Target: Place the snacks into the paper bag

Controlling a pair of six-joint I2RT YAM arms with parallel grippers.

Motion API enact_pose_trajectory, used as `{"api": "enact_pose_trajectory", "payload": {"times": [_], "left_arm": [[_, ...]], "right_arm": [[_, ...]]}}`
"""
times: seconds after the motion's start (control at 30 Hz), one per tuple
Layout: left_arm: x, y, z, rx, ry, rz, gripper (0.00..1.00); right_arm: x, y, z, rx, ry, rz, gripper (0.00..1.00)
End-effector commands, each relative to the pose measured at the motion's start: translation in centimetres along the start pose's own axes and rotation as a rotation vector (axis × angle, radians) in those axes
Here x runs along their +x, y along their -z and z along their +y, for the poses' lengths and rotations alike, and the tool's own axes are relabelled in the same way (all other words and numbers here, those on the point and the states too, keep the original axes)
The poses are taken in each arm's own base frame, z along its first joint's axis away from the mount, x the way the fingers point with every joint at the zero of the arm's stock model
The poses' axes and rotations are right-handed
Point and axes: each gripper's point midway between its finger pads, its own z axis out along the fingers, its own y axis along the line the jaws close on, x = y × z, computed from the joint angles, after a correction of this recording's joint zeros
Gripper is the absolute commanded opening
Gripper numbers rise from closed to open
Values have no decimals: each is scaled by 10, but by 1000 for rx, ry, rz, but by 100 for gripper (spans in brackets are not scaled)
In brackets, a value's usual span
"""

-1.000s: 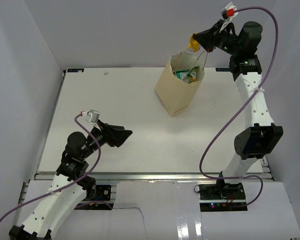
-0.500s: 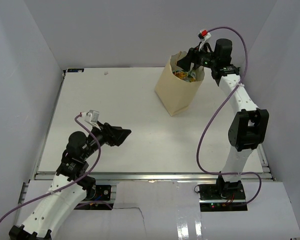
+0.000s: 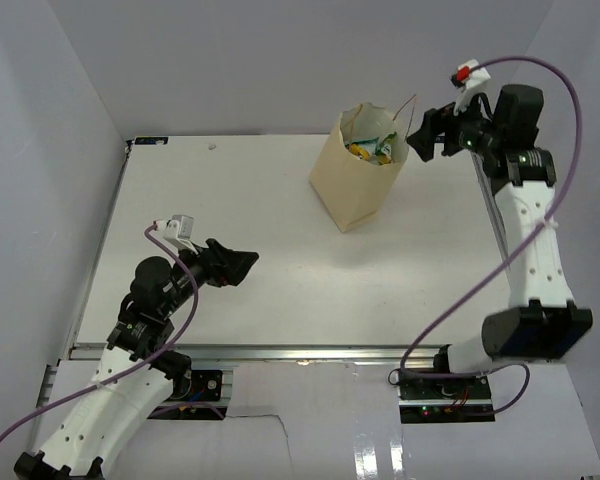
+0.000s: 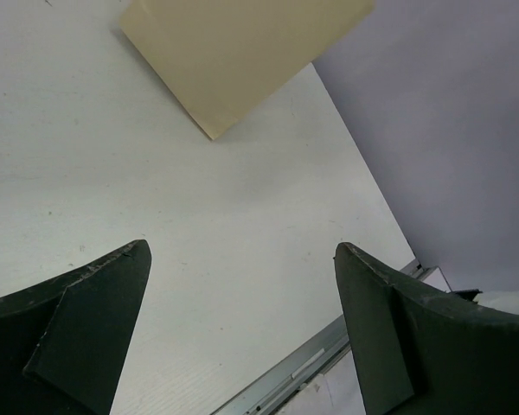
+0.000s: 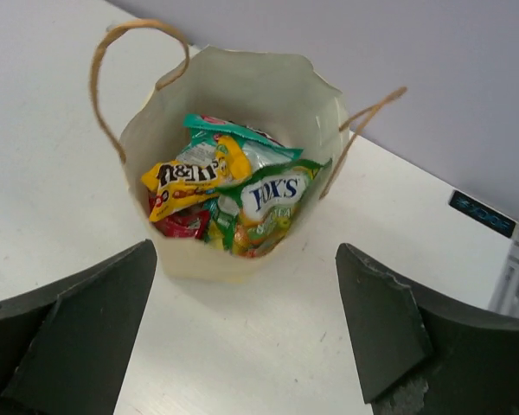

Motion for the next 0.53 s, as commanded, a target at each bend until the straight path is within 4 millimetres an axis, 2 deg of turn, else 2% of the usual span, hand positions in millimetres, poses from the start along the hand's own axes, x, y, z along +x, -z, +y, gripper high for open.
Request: {"api": "enact_pose_trajectory", "payload": {"times": [0.0,0.03,0.07,0.1,0.23,0.43,0.5], "left_arm": [[-18,6,1,-58,-46,-31,98],[-21,8,1,-63,-56,-38,98],[-21,10,2,-69,-68,-40,98],[-23,11,2,-72,-77,-46,98],[-26,12,2,-76,-87,-63,98],[-24,9,-1,-58,-89,-38,98],[-24,9,-1,-58,-91,-37,98]], "right_arm": [[21,65,15,182,68,53,90],[32,76,12,245,52,71,90],[60,79,16,249,26,121,90],[57,100,21,305,34,94,90],[88,125,30,382,-27,118,90],[101,138,32,440,-78,126,90],[99,139,32,450,-100,108,90]]}}
